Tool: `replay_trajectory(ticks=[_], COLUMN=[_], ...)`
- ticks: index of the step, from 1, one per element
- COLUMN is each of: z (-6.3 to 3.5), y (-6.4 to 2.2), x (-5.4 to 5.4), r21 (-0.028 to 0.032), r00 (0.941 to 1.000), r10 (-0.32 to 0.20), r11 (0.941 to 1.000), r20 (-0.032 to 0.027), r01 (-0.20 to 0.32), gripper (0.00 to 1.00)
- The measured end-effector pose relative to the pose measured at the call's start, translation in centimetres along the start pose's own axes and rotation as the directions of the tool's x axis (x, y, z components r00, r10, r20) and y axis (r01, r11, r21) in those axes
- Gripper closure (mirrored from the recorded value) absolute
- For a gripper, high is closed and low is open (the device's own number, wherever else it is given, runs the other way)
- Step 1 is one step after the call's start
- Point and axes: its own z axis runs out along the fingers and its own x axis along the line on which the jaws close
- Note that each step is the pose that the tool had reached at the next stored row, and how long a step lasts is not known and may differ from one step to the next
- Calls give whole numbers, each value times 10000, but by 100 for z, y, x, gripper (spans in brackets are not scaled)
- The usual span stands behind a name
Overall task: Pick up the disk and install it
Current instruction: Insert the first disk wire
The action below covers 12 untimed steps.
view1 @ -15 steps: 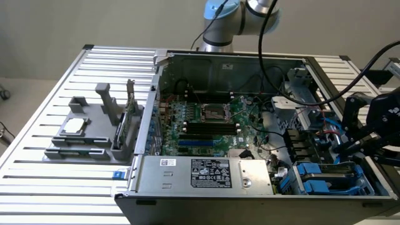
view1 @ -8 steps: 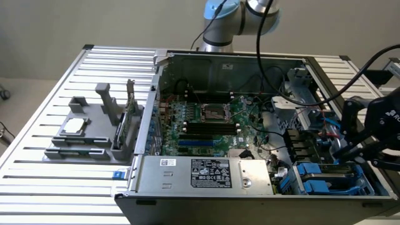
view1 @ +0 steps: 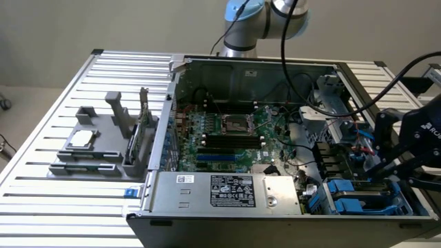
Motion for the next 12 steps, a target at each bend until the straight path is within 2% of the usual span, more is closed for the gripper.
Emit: replay_trajectory(ticks=[4, 6, 7, 8, 10, 12], z=[10, 13, 16, 17, 20, 21], y=[-20, -32, -32, -24, -6, 6], x=[10, 25, 45, 64, 104, 128], r21=[4, -25, -32, 10, 114, 194], r00=[9997, 9994, 9992, 9987, 9969, 9950], r10=[215, 237, 245, 265, 313, 346], r11=[9998, 9997, 9997, 9996, 9994, 9991], r20=[133, 236, 309, 429, 720, 936], r01=[-215, -237, -245, -266, -322, -366], gripper=[84, 84, 84, 84, 84, 84])
